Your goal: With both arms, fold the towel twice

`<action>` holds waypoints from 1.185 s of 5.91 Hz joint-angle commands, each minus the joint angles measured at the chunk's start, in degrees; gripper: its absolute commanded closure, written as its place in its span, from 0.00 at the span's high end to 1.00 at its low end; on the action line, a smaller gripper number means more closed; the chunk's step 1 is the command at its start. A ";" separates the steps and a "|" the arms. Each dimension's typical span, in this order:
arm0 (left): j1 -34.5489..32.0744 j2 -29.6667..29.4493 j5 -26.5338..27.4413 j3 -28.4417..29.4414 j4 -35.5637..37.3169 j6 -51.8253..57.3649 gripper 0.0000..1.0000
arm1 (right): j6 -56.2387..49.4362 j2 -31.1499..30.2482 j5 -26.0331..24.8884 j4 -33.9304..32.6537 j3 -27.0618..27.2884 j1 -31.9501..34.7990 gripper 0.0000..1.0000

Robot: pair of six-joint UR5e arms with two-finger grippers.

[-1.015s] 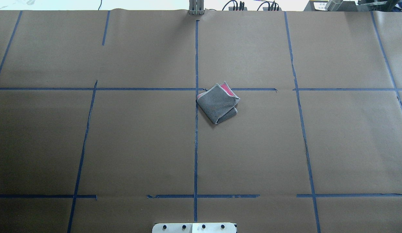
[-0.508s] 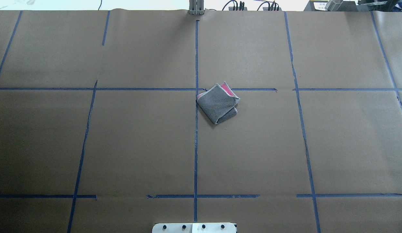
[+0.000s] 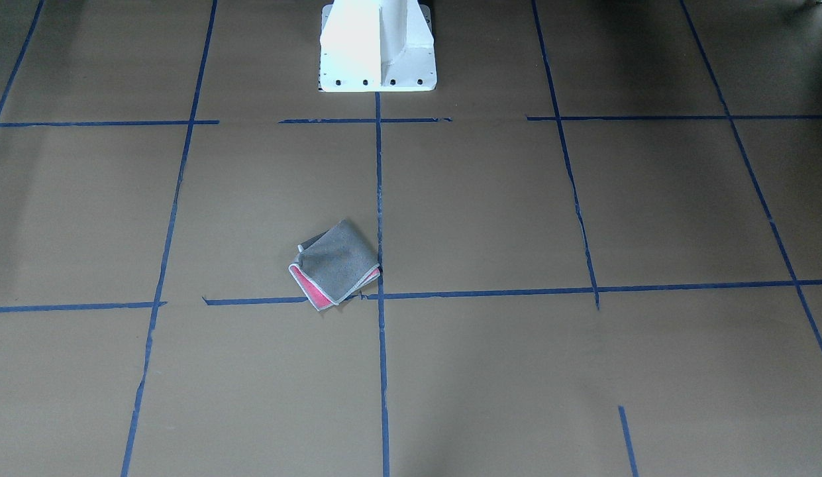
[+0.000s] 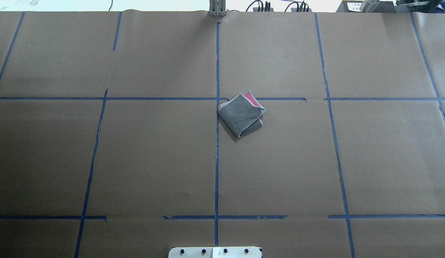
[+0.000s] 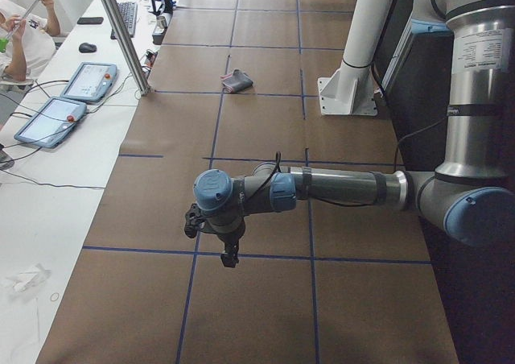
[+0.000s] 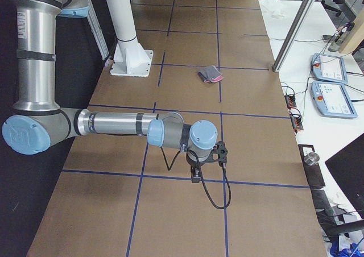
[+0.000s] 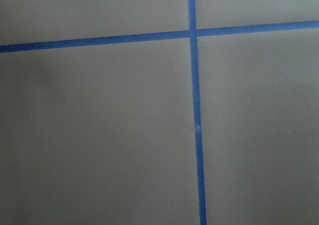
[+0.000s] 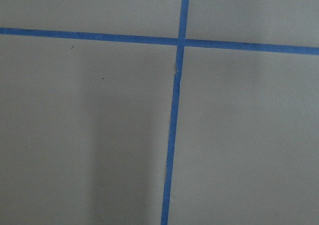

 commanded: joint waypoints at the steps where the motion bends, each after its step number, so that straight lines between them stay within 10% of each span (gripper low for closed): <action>1: 0.09 0.61 0.04 -0.07 -0.05 -0.01 1.00 | 0.00 0.08 -0.08 0.00 -0.17 0.87 1.00; 7: 0.09 0.35 0.04 -0.07 0.03 -0.19 1.00 | -0.09 0.44 -0.17 1.66 -2.63 2.28 1.00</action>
